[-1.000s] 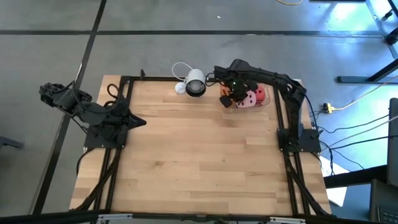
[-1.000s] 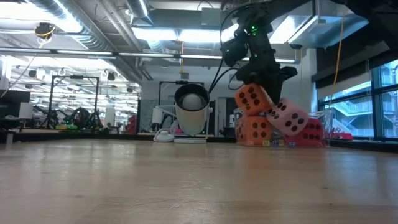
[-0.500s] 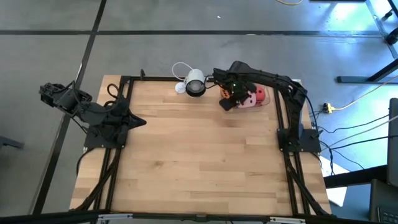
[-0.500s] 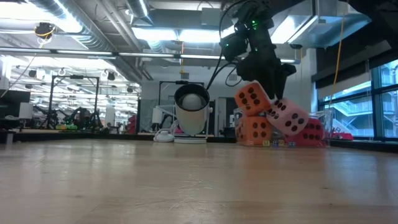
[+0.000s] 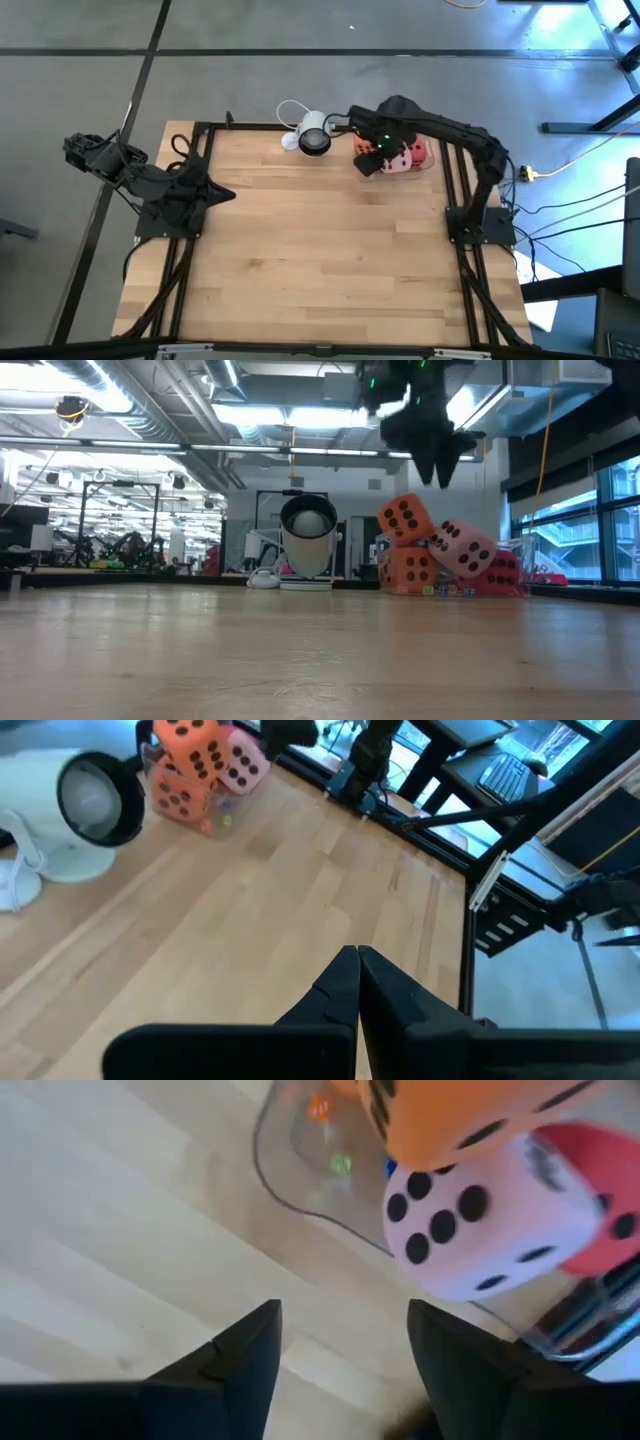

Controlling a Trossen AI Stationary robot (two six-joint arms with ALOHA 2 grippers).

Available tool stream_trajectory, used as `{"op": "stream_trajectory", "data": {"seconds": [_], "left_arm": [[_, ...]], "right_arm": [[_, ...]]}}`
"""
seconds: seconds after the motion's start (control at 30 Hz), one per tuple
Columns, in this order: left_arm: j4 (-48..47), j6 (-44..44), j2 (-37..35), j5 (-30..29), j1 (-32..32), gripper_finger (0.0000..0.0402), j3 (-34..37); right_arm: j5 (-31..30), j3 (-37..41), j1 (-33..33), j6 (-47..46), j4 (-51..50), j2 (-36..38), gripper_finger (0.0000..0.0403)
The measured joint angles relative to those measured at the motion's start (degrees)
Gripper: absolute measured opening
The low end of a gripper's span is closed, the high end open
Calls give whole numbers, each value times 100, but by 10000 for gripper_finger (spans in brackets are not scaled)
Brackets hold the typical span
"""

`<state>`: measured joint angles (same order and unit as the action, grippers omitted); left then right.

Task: Pick & Place Dice
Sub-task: Return to Home Position

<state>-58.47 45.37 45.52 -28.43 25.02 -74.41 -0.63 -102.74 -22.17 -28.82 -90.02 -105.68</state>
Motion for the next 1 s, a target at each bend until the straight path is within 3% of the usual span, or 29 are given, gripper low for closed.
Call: {"op": "stream_trajectory", "data": {"seconds": [0.27,0.53,0.73,0.87,1.0], "left_arm": [[347,-373,-37,-257,0,4,4],[1542,-1605,-92,-462,-4,4,4],[1868,-2175,-309,-593,-4,4,4],[1846,-2129,-323,-1038,-108,4,4],[1782,-2113,-259,-1016,-443,4,8]], "right_arm": [[-973,-430,870,-694,142,1335,200],[-2359,-463,2081,-1708,599,2873,185],[-2903,-463,2951,-1913,1100,3549,181],[-3227,-443,3417,-1911,1135,3748,180],[-3706,-173,3645,-2270,910,4085,180]]}}
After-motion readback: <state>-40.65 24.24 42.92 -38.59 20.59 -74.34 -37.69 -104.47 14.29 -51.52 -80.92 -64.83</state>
